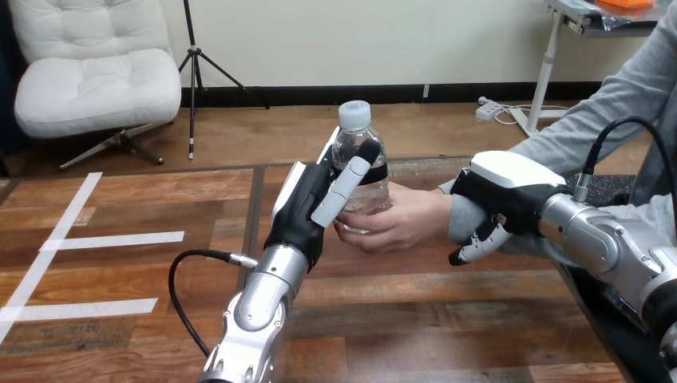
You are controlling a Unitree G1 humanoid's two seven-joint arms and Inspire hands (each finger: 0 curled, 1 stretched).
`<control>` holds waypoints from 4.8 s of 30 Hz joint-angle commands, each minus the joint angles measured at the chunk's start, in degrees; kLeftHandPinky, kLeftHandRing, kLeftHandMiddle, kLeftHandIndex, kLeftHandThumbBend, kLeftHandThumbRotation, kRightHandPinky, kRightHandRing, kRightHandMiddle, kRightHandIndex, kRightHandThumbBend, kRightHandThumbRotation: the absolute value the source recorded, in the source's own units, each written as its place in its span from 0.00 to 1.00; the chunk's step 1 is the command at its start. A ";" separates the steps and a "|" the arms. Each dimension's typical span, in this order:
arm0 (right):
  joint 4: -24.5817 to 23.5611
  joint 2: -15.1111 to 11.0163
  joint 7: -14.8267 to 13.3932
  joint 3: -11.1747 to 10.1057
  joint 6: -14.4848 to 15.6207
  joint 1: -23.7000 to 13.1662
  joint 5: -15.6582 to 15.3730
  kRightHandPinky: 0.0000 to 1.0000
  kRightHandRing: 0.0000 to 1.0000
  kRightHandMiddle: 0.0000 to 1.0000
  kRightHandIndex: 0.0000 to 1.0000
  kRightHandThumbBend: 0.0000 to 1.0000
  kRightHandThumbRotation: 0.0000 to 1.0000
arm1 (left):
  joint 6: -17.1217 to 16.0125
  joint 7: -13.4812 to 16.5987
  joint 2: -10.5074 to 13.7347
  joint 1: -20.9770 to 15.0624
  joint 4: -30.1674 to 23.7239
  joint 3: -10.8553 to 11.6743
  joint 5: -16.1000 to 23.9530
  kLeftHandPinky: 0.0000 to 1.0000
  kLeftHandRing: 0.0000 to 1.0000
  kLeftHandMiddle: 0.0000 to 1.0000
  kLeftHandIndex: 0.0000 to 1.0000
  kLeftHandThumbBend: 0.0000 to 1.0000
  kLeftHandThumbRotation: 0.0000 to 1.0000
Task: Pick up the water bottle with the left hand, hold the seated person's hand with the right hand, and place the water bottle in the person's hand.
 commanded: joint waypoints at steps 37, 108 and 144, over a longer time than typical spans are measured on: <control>-4.83 1.71 -0.04 -3.21 -0.91 -1.75 3.09 0.18 0.22 0.27 0.28 0.69 0.00 | 5.04 -4.76 4.17 7.53 -18.89 4.31 -9.43 1.00 1.00 1.00 1.00 0.99 1.00; -15.48 -2.37 2.67 -7.76 0.86 4.94 6.95 0.69 0.76 0.78 0.78 0.82 1.00 | 7.76 -4.40 9.17 26.10 -40.32 10.92 -15.46 1.00 1.00 1.00 1.00 0.91 1.00; -48.05 9.85 14.43 -25.19 3.85 34.78 54.34 0.94 0.95 0.96 0.94 0.94 1.00 | 6.32 -5.00 8.01 34.21 -48.67 8.93 -15.18 1.00 1.00 1.00 1.00 0.90 1.00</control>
